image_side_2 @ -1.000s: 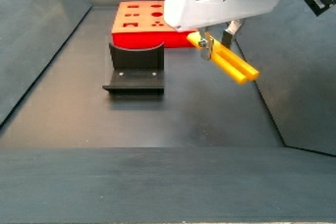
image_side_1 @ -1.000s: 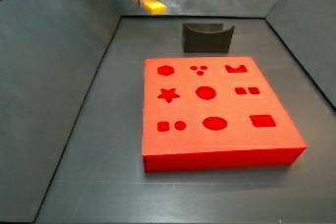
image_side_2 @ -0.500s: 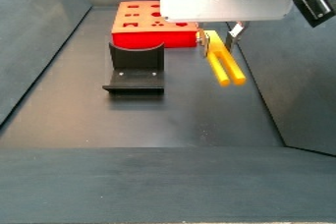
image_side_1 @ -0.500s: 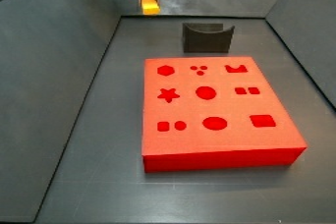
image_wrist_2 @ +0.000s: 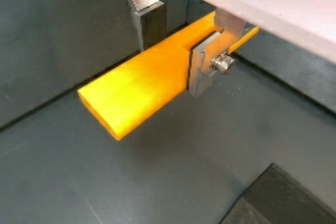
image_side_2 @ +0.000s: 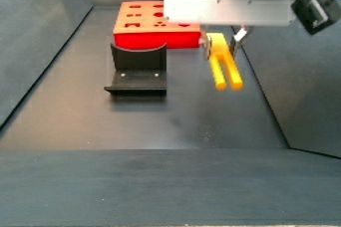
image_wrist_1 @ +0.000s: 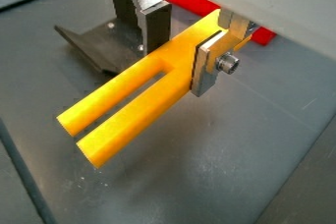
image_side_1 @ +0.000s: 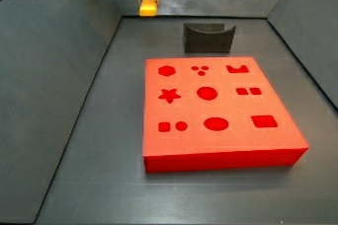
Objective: Pick up the square-circle object. Move up. Rotate the square-circle object. Place the square-circle object on the fixture. Regrasp the square-circle object. Move to above the board. Insert the square-circle object.
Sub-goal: Rotate the square-circle object.
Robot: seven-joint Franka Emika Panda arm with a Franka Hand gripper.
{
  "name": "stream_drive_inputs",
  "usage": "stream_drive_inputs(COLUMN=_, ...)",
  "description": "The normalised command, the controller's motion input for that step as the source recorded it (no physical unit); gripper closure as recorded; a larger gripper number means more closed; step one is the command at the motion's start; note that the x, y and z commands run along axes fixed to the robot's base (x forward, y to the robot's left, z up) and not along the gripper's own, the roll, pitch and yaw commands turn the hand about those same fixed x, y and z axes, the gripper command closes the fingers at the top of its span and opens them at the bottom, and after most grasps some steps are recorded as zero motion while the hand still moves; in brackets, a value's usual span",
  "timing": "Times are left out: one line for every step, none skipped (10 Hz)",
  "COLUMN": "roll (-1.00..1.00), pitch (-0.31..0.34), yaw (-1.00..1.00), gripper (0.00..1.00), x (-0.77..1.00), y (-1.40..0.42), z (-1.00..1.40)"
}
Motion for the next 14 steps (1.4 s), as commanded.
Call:
stream_drive_inputs(roll=0.00, pitch=-0.016, yaw=0.05, gripper=1.00, x=0.02, y=0.00, z=-1.00)
stream_drive_inputs(roll=0.00, pitch=-0.015, yaw=0.05, gripper=1.00, x=0.02, y=0.00, z=-1.00)
stream_drive_inputs(roll=0.01, pitch=-0.015, yaw=0.04, gripper=1.00, x=0.03, y=0.01, z=-1.00)
stream_drive_inputs(roll=0.01, pitch=-0.011, yaw=0.03, gripper=1.00, x=0.04, y=0.01, z=-1.00)
stream_drive_inputs(roll=0.00, pitch=-0.006, yaw=0.03, gripper=1.00, x=0.04, y=0.01, z=-0.80)
stream_drive_inputs(roll=0.01, pitch=-0.006, yaw=0.02, gripper=1.00, x=0.04, y=0.01, z=-0.70)
stream_drive_inputs(roll=0.01, pitch=-0.012, yaw=0.02, gripper=1.00, x=0.04, y=0.01, z=-0.51)
stream_drive_inputs(roll=0.01, pitch=-0.016, yaw=0.02, gripper=1.00, x=0.04, y=0.01, z=-0.38)
stream_drive_inputs(roll=0.01, pitch=-0.017, yaw=0.02, gripper=1.00, x=0.04, y=0.01, z=-0.21)
stream_drive_inputs(roll=0.00, pitch=0.000, yaw=0.00, gripper=0.00, x=0.00, y=0.00, z=0.00)
stream_drive_inputs(roll=0.00, pitch=0.000, yaw=0.00, gripper=0.00, x=0.00, y=0.00, z=1.00)
stream_drive_inputs(roll=0.00, pitch=0.016, yaw=0.00, gripper=0.00, x=-0.01, y=0.00, z=1.00)
stream_drive_inputs(roll=-0.01, pitch=0.033, yaw=0.00, gripper=0.00, x=-0.01, y=0.00, z=1.00)
stream_drive_inputs(roll=-0.01, pitch=0.040, yaw=0.00, gripper=0.00, x=-0.01, y=0.00, z=1.00)
